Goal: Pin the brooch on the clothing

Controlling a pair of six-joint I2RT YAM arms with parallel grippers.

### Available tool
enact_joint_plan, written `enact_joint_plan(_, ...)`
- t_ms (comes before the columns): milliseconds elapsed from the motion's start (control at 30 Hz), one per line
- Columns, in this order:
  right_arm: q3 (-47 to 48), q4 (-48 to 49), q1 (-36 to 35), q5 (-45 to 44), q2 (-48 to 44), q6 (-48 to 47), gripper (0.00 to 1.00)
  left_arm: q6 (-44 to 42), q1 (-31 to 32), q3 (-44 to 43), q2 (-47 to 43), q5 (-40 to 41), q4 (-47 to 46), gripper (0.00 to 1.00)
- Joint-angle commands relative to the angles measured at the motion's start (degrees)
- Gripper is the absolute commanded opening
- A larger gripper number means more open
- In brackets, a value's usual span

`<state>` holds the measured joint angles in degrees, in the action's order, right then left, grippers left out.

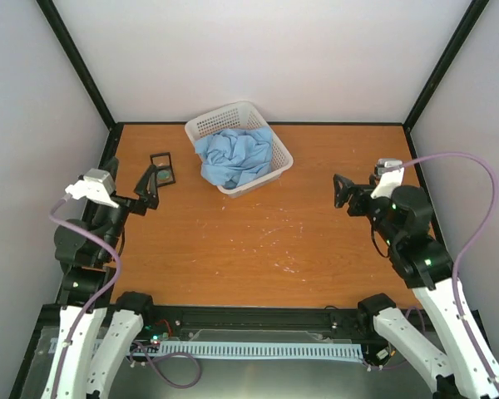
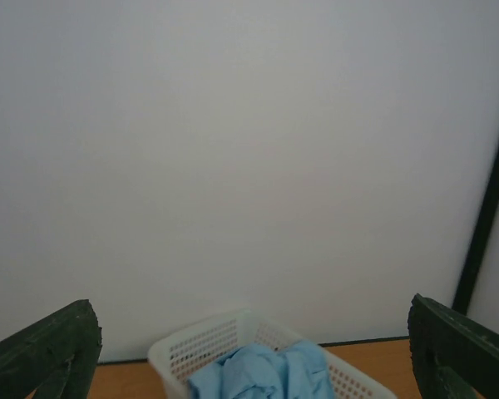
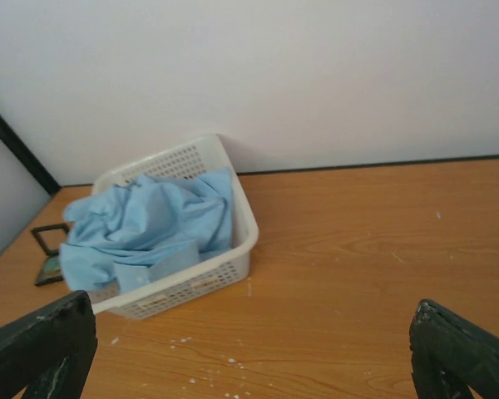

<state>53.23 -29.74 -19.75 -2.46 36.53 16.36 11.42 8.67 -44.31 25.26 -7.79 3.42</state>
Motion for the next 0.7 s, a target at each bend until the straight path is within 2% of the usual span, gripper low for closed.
enact_joint_plan(0, -0.6, 3.7, 1.4, -4.3, 5.6, -0.7, 1.00, 5.2, -4.5, 1.4, 2.8, 1.6, -2.5, 1.00)
enact_joint_plan(233, -1.2, 8.8, 3.5, -5.8, 16.5, -0.3, 1.00, 8.6, -11.6, 3.1, 9.6, -0.4, -5.5, 1.00)
enact_joint_plan(400, 0.3, 13.1, 4.7, 1.5, 26.8, -0.1, 1.00, 9.0, -15.0, 4.2, 13.8, -4.9, -9.4, 1.00)
enact_joint_plan(533, 5.3, 14.4, 4.3, 7.3, 38.0, -0.8, 1.00, 8.2, -16.0, 4.2, 16.8, -8.9, -11.6, 1.00)
enact_joint_plan(667, 15.2, 12.6, 2.3, 11.4, 50.3, -2.7, 1.00, 7.7, -16.3, 4.5, 18.2, -11.5, -13.3, 1.00)
